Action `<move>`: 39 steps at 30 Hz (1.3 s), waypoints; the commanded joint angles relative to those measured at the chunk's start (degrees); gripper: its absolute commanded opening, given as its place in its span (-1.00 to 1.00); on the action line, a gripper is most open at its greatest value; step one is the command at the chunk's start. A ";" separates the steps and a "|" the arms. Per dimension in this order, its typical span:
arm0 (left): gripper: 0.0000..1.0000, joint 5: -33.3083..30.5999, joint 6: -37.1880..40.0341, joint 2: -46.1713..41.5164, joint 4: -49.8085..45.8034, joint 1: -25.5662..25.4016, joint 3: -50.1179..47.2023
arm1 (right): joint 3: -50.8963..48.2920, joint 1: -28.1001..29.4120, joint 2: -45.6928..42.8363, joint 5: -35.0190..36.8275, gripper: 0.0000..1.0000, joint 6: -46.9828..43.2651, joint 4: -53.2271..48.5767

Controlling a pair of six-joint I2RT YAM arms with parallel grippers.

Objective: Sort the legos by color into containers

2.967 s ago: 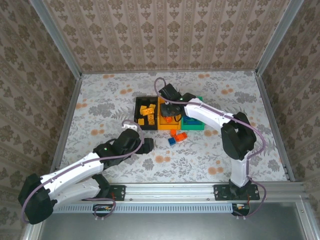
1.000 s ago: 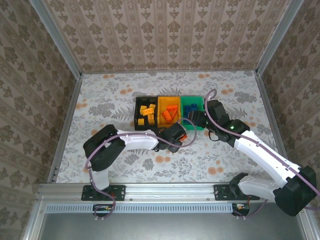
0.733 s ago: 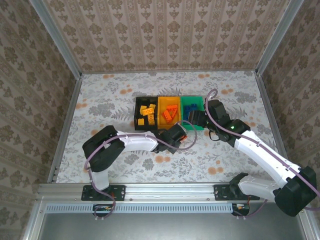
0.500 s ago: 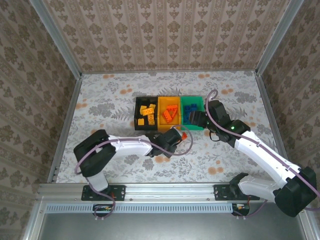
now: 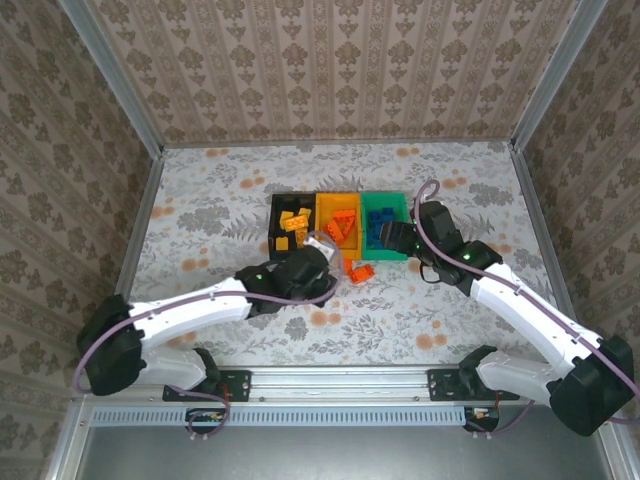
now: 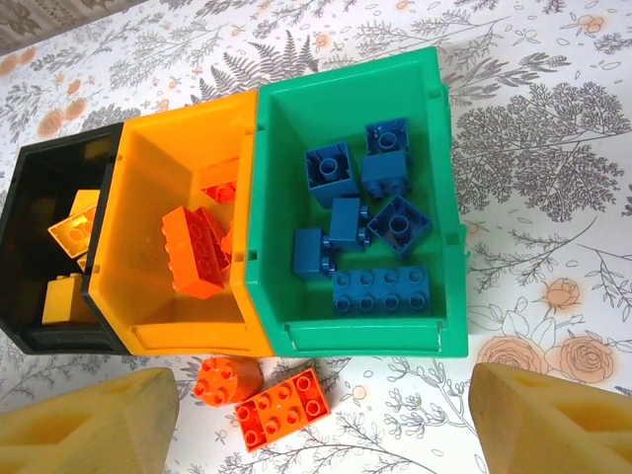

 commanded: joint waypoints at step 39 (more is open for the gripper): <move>-0.24 10.81 5.07 52.44 -10.44 9.78 64.51 | -5.76 -3.85 -8.42 1.44 0.59 1.47 -4.62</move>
